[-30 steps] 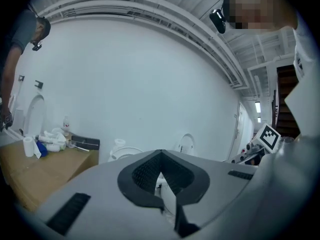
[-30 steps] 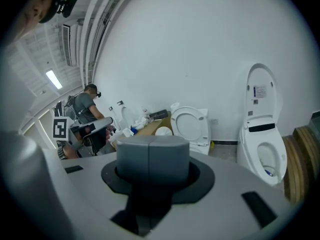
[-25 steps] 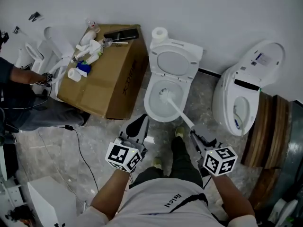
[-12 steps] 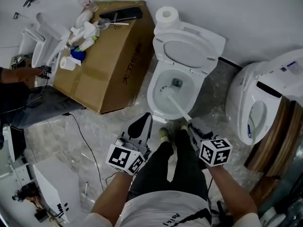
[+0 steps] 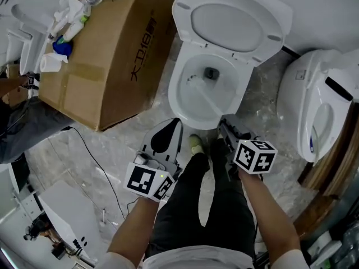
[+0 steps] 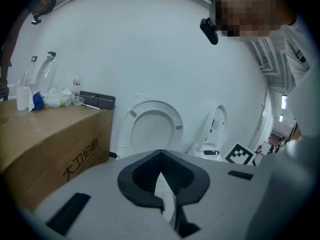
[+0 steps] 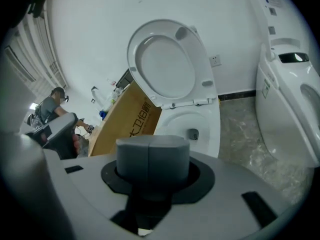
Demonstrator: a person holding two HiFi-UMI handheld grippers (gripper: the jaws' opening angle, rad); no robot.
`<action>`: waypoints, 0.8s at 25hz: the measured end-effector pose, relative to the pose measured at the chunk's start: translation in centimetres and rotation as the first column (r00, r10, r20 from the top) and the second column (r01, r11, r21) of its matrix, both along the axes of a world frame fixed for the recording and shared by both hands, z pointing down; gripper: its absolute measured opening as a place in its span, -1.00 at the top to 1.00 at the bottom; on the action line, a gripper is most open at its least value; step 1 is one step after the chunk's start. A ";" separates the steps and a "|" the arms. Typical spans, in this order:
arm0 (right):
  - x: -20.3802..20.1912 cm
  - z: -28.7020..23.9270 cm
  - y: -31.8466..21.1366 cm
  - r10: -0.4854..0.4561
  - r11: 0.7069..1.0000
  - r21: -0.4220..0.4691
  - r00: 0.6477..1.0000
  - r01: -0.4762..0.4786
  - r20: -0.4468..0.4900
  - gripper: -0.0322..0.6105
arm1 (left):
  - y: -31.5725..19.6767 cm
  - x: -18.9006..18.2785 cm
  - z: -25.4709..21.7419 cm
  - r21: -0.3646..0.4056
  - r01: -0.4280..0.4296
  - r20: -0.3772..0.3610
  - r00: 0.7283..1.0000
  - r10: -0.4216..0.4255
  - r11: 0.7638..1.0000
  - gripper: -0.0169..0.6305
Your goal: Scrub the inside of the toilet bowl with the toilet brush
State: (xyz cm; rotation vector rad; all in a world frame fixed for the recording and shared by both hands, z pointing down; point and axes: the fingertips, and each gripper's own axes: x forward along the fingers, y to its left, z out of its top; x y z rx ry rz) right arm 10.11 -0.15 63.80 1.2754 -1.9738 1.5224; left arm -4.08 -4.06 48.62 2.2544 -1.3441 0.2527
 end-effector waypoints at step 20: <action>-5.1 10.3 -3.2 -0.032 0.998 -0.059 0.997 0.035 0.065 0.41 | 0.1 -4.8 8.0 -0.019 0.044 -0.030 0.999 -0.044 0.999 0.93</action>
